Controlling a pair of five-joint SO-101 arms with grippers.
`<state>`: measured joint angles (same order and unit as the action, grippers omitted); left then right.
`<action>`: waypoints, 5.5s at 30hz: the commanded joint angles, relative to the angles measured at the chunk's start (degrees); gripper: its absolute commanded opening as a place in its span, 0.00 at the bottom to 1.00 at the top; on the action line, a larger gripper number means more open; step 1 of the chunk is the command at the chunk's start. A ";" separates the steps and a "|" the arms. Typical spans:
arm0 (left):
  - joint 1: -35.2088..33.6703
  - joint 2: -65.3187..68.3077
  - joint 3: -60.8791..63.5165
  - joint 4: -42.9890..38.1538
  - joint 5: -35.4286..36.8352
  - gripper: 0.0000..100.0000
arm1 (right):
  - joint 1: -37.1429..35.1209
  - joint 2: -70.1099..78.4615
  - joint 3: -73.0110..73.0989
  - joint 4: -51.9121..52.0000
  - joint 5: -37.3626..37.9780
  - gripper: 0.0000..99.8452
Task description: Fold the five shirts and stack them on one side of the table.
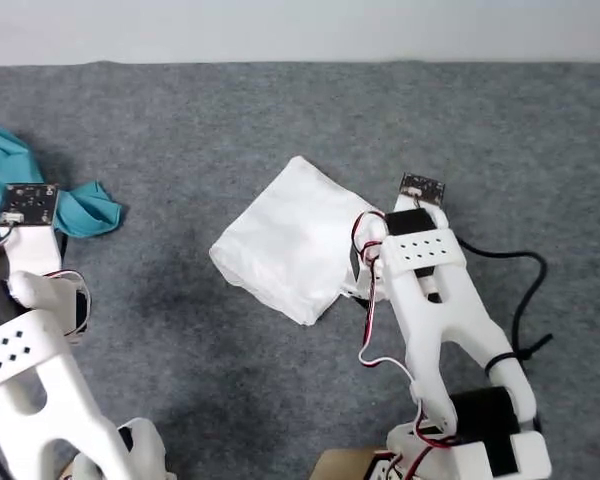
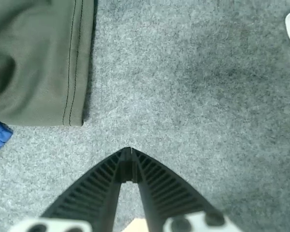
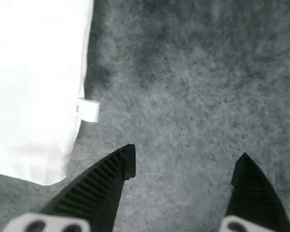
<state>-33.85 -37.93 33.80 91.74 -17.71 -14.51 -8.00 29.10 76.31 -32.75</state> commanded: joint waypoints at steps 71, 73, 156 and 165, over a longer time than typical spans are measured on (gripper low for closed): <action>-0.18 -1.32 6.37 -11.69 -3.78 0.00 | -6.02 45.32 -47.21 -4.79 -12.31 0.01; -0.18 -1.41 6.29 -11.69 -3.78 0.00 | -4.53 43.74 -47.91 -1.80 -11.34 0.01; -0.18 -1.41 5.85 -11.25 -6.95 0.00 | 62.64 40.84 -48.26 -29.14 73.85 0.10; -0.09 -1.41 6.02 -10.46 -6.95 0.00 | 61.76 32.92 -48.26 -23.16 73.67 0.31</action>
<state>-33.85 -37.93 40.57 81.10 -24.22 47.38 32.00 -17.49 50.81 40.57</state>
